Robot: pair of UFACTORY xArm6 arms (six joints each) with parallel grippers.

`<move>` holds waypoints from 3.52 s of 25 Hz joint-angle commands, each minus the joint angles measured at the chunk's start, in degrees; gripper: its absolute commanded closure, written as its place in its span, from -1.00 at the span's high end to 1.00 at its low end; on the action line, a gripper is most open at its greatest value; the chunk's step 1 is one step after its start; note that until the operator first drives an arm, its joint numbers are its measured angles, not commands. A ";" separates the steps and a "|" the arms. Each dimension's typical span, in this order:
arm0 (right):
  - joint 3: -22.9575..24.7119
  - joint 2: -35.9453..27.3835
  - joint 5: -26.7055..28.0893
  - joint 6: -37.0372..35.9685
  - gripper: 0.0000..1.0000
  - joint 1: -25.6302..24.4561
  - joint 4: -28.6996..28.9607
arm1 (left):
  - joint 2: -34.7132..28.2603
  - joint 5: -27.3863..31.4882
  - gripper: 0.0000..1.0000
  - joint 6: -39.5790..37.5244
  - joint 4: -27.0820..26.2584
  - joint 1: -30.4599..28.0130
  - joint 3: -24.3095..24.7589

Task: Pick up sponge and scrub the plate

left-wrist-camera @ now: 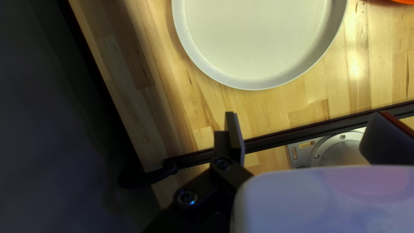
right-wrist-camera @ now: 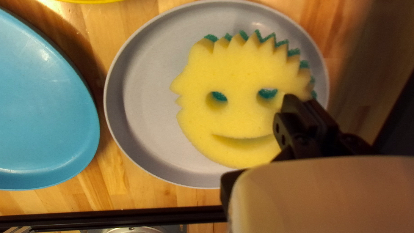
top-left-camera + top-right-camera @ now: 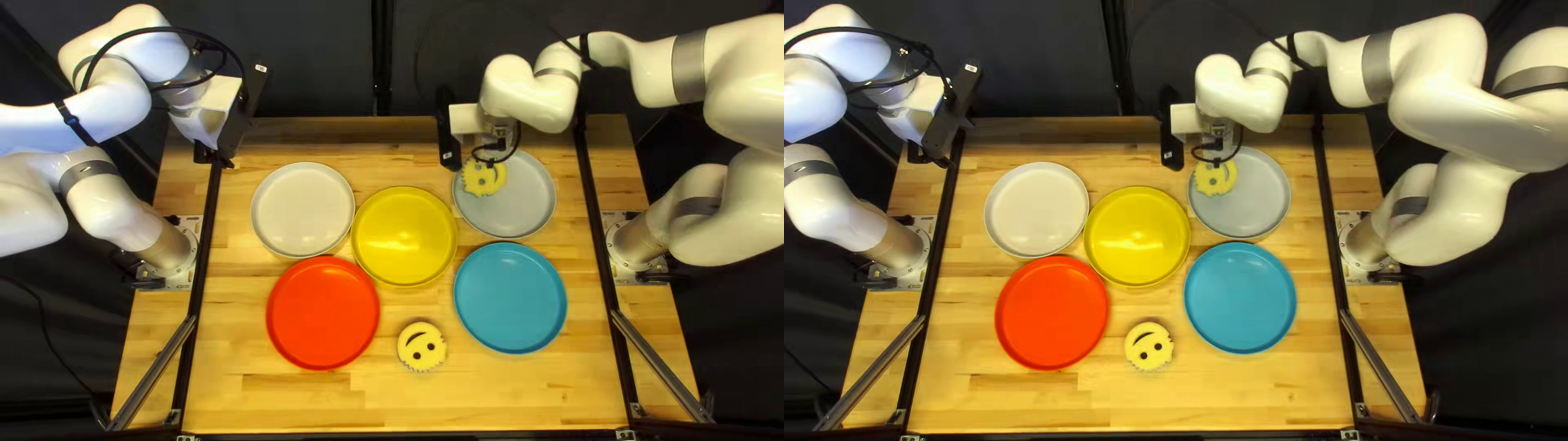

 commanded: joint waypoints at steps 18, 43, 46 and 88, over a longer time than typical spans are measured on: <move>-7.01 10.73 0.68 -1.64 -1.00 -9.71 -2.22 | 0.00 0.00 1.00 0.00 0.00 0.00 0.00; 12.26 -6.28 -7.73 0.68 -1.00 -2.16 -0.57 | 0.00 0.00 1.00 0.00 0.00 0.00 0.00; 12.39 -5.26 -10.53 -2.35 -1.00 -5.15 -0.15 | 0.00 0.00 1.00 0.00 0.00 0.00 0.00; 15.08 -4.95 -15.22 -15.92 -1.00 -15.45 0.89 | 0.00 0.00 1.00 0.00 0.00 0.00 0.00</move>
